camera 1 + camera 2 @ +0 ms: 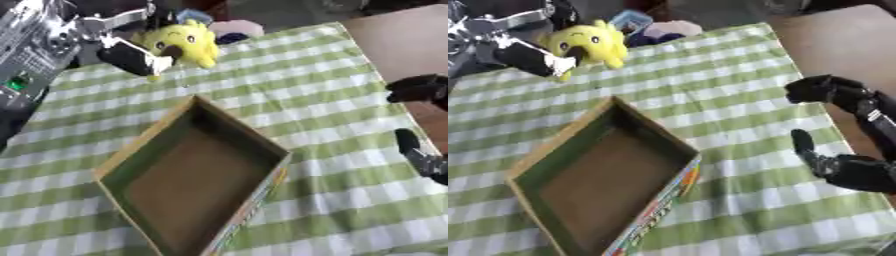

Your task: Pick up objects on the table and place them in the box.

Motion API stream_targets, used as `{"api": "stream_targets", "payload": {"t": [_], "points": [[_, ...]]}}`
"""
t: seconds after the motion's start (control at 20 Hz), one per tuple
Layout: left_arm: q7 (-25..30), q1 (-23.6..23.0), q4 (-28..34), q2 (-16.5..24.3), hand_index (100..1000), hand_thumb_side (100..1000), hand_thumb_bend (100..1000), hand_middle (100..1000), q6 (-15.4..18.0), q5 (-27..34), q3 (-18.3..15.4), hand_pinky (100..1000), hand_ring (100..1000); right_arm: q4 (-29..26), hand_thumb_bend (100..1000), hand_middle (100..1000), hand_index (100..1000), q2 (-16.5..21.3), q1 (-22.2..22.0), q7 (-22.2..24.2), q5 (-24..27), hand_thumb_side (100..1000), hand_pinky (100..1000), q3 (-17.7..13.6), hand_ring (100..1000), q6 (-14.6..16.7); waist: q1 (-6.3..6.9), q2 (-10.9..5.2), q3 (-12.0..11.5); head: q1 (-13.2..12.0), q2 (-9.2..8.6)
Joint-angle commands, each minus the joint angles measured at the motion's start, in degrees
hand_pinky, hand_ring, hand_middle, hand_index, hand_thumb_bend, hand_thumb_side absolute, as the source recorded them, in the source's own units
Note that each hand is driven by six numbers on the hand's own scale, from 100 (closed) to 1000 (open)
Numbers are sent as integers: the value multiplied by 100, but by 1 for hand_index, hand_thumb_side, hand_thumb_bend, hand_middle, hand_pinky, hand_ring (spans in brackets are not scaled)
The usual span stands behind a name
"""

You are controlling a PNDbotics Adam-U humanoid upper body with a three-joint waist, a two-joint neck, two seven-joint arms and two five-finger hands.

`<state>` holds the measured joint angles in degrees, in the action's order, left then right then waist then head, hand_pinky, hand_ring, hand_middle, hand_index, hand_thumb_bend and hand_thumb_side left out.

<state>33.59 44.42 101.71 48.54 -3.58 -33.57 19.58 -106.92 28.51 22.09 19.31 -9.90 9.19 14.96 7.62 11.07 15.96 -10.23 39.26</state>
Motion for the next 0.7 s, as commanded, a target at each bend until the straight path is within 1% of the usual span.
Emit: {"api": "stream_targets", "payload": {"t": [0.05,0.2,0.35,0.5,0.7], "points": [[63,58,81,80,712,468,100,529,-165,15,213,703,557,-56,100,820,819,33,60,2,60,100,843,-21,791,5,-78,-105,-17,18,1],[53,83,-166,-145,714,470,100,531,-245,-84,477,699,560,-63,100,820,819,19,71,19,75,100,843,-11,790,6,-98,-103,-19,19,8],[-45,93,-474,-369,714,475,100,529,-300,-127,657,696,559,-62,100,815,820,15,70,45,80,100,843,1,788,-3,-113,-93,-5,20,-1],[-107,50,-862,-566,719,486,100,535,-343,12,771,696,567,-60,100,807,820,16,39,70,89,100,842,13,787,-2,-118,-80,6,17,-3],[-116,-21,-1315,-776,730,488,100,547,-225,316,908,702,581,-67,100,785,822,10,40,136,121,100,840,37,772,18,-124,-59,8,4,3]]}}
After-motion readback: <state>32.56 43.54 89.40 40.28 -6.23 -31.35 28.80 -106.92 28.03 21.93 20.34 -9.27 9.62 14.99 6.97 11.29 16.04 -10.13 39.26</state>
